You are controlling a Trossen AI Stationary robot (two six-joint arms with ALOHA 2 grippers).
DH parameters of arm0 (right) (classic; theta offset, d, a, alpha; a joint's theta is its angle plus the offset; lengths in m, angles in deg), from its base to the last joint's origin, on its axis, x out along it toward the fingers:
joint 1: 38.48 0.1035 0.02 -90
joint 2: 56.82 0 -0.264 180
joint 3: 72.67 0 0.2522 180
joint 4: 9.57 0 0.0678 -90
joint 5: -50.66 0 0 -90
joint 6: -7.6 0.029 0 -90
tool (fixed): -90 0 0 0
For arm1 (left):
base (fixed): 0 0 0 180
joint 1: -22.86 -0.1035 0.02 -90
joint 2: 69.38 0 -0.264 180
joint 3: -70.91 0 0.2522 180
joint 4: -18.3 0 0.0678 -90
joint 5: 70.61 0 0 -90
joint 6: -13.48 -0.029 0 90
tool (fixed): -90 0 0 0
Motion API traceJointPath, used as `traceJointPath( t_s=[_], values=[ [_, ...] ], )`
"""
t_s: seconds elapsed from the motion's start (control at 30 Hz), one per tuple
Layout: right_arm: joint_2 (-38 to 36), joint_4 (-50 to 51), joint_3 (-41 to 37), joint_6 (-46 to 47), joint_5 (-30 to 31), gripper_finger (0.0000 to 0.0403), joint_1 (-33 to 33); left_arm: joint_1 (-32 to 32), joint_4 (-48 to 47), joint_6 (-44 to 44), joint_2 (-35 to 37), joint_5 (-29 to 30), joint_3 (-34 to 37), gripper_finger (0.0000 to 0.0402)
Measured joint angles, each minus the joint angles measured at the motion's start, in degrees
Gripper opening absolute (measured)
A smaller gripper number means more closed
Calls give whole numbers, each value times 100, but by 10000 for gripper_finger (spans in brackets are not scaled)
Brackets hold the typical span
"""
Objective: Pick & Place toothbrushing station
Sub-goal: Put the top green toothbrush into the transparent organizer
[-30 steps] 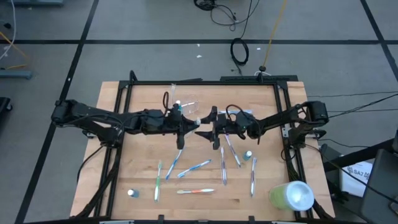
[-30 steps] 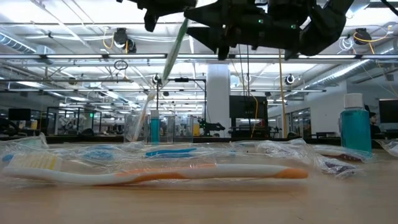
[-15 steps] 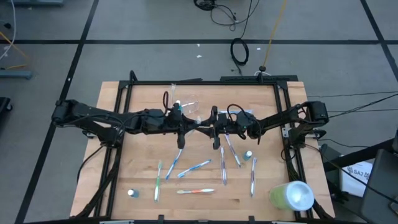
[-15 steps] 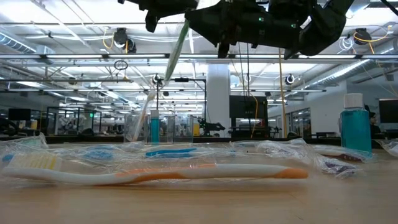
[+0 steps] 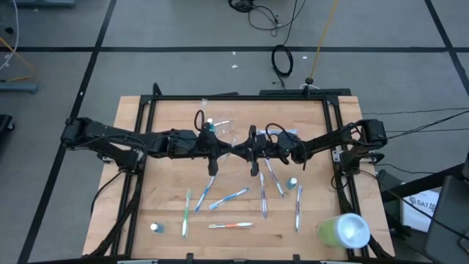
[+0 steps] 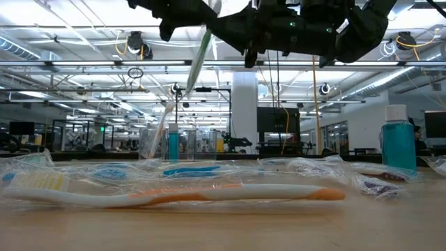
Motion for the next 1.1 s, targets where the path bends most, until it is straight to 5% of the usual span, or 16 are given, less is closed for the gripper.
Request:
traceJointPath(
  t_s=[0.33, 0.77, 0.9, 1.1],
  values=[
    [0, 118, 0, -14, 99, 19, -89, -14, -324, -245, 4, 225, 0, 57],
    [-7, 358, 2, -42, 144, 16, -254, 26, -671, -788, 294, 879, 5, 203],
    [-7, 440, 2, -60, 235, 17, -360, 31, -1491, -501, 777, 959, 4, 211],
    [-7, 278, 2, -667, 1268, 17, -558, 31, -2870, -31, 1496, 942, 4, 212]
  ],
)
